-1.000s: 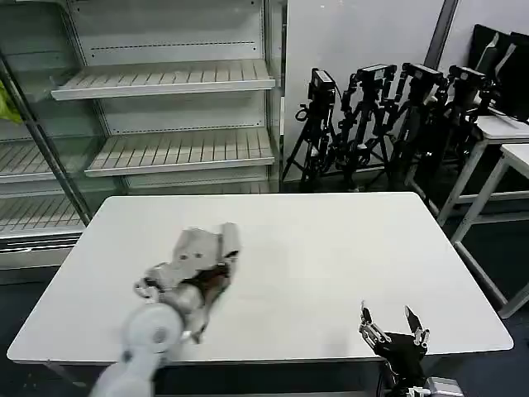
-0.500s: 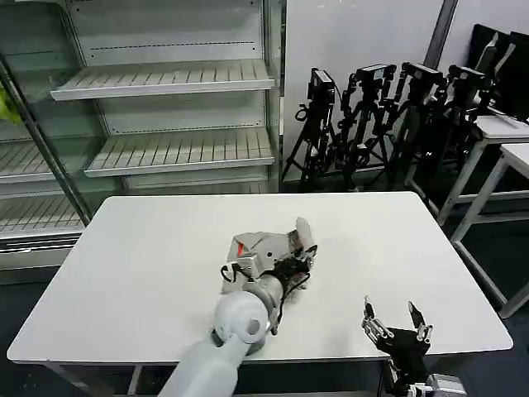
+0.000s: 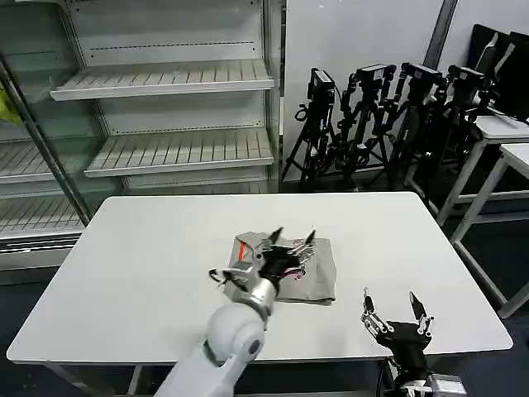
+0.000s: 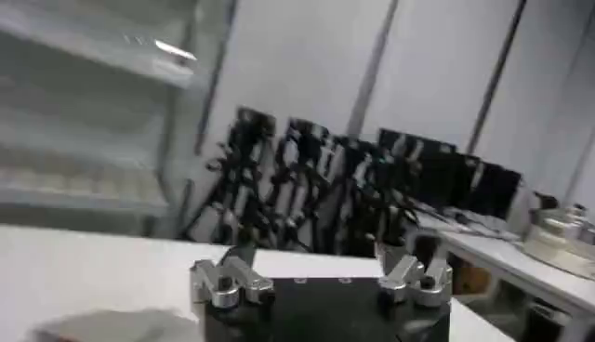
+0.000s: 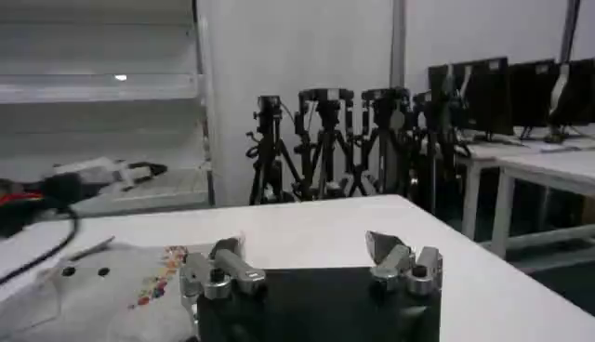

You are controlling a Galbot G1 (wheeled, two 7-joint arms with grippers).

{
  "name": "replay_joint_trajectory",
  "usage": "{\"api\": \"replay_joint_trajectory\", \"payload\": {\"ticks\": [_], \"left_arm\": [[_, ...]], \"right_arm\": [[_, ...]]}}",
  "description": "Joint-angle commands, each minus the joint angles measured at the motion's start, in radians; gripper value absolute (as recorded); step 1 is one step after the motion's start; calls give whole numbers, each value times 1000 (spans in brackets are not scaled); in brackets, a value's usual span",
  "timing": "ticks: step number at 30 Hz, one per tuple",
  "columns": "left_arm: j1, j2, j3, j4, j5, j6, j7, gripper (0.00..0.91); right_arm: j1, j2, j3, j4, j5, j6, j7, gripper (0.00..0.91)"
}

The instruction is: Fold and organize the clothes.

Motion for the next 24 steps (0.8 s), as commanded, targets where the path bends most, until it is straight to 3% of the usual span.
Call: {"api": "replay_joint_trajectory", "payload": {"ticks": [1, 10, 24], "left_arm": [[367, 133, -291, -272, 225, -109, 45, 907], [595, 117, -389, -373, 306, -140, 48, 907], [659, 85, -396, -393, 386, -161, 87, 907]], "right_arm": [[-8, -34, -11, 3, -86, 137, -18, 907], [24, -63, -23, -38, -115, 161, -9, 907], [46, -70, -48, -61, -135, 161, -7, 907]]}}
